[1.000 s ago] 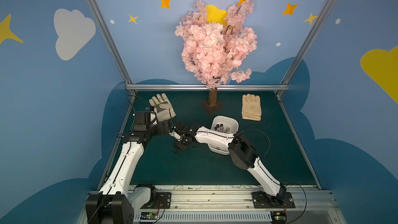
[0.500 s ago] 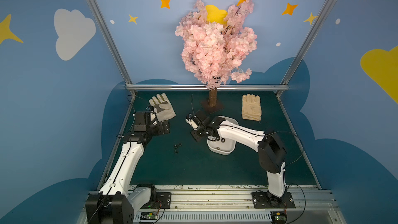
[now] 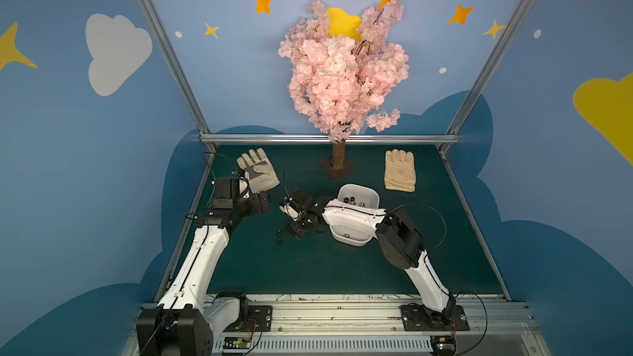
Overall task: Put the nuts on the desktop into the storage box
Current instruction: Pick up the nut from the center of the board.
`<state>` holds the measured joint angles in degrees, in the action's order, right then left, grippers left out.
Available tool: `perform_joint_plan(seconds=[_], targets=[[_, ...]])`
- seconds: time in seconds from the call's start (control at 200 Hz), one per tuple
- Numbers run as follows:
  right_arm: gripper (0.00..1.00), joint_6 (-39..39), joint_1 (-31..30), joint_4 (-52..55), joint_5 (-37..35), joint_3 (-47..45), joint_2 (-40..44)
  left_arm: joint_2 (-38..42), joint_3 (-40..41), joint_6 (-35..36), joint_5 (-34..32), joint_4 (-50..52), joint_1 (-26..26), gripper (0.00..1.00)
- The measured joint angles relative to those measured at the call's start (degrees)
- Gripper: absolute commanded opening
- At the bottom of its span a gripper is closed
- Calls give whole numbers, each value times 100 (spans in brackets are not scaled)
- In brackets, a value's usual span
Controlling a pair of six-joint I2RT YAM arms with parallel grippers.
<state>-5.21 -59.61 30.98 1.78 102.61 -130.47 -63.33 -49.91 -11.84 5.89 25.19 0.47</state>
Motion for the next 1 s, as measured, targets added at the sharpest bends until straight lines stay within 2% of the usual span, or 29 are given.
perform_joint_plan(seconds=[0.285,0.536,0.761,0.896,1.002], targets=[[62,98,-125,52,15,494,-350,0,0,0,-15,0,0,100],[54,144,-153,57,-83,686,-505,0,0,0,-17,0,0,100],[38,197,-186,55,-160,866,-632,2,0,0,-33,0,0,100],[21,256,-212,9,-170,874,-645,2,0,0,-37,0,0,100],[17,262,-234,-15,-188,870,-645,2,0,0,-37,0,0,100]])
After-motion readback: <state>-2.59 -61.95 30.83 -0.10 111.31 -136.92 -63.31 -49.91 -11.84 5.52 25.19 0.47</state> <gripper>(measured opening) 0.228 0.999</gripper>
